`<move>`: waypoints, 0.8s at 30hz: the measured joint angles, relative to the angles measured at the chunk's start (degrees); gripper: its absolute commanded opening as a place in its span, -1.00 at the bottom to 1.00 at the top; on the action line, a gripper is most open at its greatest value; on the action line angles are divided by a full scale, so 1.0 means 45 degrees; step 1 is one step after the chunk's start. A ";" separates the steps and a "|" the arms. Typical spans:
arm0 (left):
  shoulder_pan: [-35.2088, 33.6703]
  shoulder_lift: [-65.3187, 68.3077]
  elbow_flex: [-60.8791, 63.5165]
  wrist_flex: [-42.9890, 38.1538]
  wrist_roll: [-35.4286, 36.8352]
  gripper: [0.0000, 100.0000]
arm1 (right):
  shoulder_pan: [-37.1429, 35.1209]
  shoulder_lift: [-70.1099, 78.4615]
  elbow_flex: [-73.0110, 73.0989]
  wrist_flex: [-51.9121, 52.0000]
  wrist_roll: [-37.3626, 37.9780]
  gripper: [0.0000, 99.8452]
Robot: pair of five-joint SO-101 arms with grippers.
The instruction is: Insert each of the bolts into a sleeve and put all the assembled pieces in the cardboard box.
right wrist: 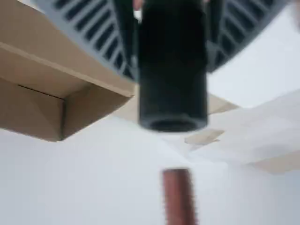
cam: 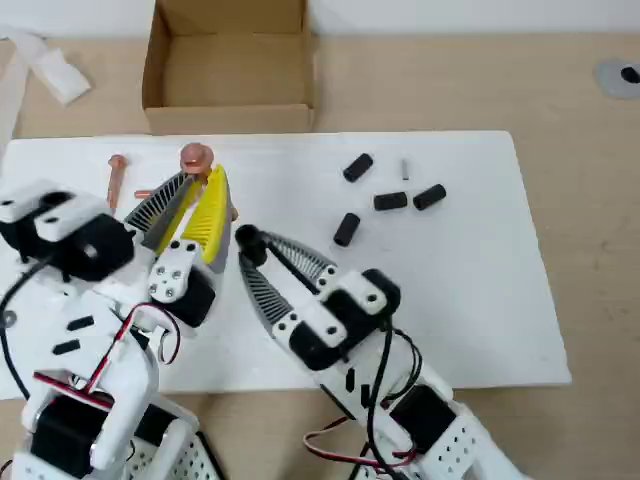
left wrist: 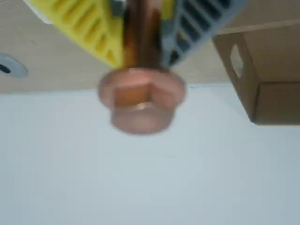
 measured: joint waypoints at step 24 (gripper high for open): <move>0.0938 0.1407 -0.0684 0.0567 0.0449 -0.99 | 0.0137 0.0000 0.0020 0.0000 -0.0156 -0.98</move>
